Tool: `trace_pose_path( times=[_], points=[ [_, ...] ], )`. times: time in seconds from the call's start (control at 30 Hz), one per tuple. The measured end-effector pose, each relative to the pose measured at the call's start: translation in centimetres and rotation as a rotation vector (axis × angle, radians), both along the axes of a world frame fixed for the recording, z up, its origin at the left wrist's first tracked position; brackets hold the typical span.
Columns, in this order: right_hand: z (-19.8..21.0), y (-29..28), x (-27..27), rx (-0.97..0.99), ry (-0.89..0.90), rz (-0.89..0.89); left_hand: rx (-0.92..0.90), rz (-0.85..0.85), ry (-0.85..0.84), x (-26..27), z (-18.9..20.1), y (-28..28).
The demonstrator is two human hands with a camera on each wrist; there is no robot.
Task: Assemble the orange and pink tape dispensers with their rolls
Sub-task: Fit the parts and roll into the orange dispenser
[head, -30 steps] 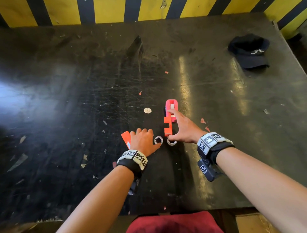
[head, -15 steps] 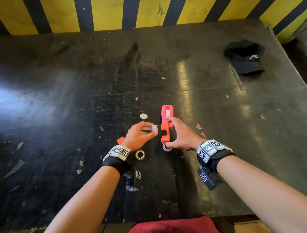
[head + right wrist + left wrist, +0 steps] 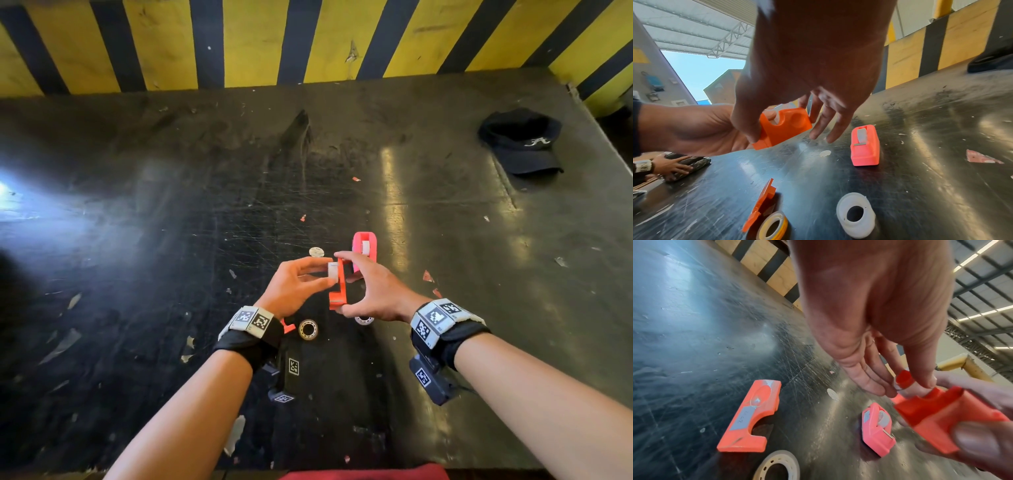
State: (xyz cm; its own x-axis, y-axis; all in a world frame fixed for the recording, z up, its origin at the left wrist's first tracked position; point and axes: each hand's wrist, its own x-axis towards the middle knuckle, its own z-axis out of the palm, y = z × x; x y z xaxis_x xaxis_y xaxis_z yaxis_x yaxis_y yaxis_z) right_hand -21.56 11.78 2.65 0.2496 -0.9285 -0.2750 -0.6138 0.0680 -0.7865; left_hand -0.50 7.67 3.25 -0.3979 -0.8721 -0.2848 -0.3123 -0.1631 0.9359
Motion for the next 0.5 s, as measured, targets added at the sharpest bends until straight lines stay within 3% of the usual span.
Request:
trace_pose_path(
  times=[0.27,0.37,0.5],
  points=[
    [0.0,0.2,1.7,-0.018,-0.020,-0.012,0.035,-0.027,-0.056,2.0,0.1,-0.5],
    [-0.2,-0.1,1.9,-0.004,0.009,-0.017,-0.078,-0.018,-0.341,4.3,-1.2,-1.5],
    [-0.3,-0.5,2.5,0.008,0.056,-0.013,-0.068,-0.226,-0.822,7.4,-3.7,-1.5]
  ],
)
